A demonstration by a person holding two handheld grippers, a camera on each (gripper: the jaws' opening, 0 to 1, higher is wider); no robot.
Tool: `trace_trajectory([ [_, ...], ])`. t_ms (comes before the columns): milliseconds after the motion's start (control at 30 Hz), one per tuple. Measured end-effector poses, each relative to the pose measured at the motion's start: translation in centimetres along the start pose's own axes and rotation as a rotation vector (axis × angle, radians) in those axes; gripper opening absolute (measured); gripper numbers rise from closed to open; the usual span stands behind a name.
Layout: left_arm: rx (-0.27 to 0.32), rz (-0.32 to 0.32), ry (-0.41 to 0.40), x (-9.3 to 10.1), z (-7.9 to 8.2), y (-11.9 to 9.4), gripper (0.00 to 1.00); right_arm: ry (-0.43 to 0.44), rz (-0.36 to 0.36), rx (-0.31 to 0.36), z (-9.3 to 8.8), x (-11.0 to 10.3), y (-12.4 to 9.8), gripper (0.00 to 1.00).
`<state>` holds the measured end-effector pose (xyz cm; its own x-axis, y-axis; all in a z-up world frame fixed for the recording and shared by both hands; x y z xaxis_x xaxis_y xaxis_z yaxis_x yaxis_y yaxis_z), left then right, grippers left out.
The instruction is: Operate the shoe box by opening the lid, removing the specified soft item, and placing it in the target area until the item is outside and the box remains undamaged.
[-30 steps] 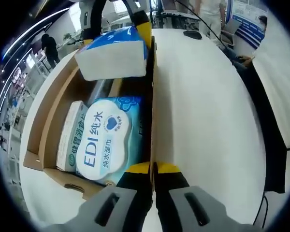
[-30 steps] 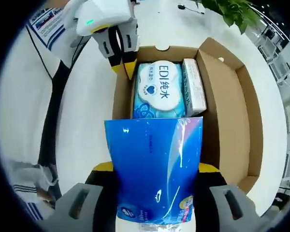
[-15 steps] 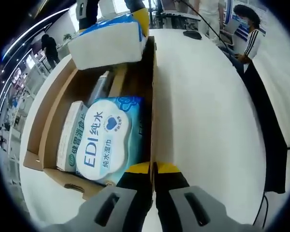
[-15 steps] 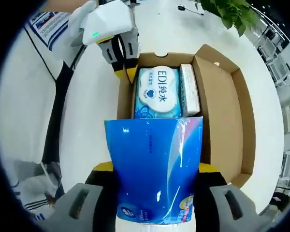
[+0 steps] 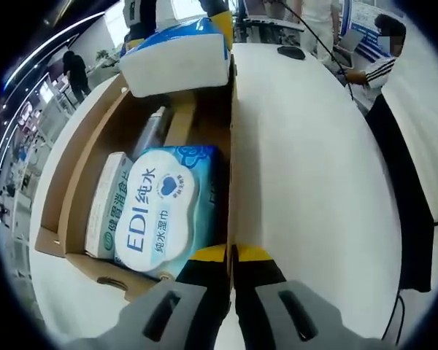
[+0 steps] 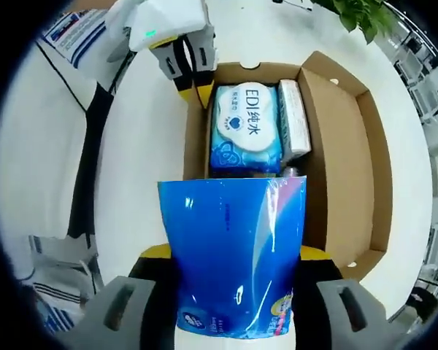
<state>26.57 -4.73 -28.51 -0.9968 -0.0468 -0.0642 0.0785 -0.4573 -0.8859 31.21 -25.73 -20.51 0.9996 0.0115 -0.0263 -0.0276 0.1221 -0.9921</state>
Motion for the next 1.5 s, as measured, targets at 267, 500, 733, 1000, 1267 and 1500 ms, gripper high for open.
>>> trace_trajectory([
  [267, 0.003, -0.002, 0.004, 0.1, 0.0, -0.1, 0.01, 0.027, 0.002, -0.003, -0.7, -0.3, -0.6, 0.6],
  [500, 0.002, -0.002, 0.002, 0.0, 0.0, 0.0, 0.01, 0.004, -0.015, 0.002, -0.9, -0.4, -1.1, 0.6],
  [733, 0.001, -0.002, 0.001, 0.0, 0.0, 0.0, 0.01, 0.022, -0.028, 0.002, -1.5, -0.3, -1.5, 0.6],
  [1000, 0.004, -0.003, 0.004, -0.1, 0.0, 0.0, 0.0, 0.055, -0.042, 0.008, -3.1, -0.3, -2.0, 0.6],
  [1267, 0.001, -0.006, 0.001, -0.1, 0.0, 0.0, 0.0, 0.051, -0.074, 0.016, -4.8, -0.1, -2.5, 0.6],
  [1500, -0.001, -0.006, -0.002, -0.1, -0.1, 0.0, 0.01, 0.074, -0.077, 0.017, -5.9, -0.2, -2.7, 0.6],
])
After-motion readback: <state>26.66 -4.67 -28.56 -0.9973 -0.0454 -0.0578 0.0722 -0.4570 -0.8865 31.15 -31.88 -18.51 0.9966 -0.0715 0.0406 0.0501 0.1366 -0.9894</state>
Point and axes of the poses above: the point that each gripper's makers call its tool centre point, and the gripper's own axes: y roughly forward along the fingers, x roughly to its right, z roughly out of its top, the point moved 6 cm from there along -y, roughly backward along the fingers, and after that the axes turned 2 degrees about -y, right-handed, at the moved point
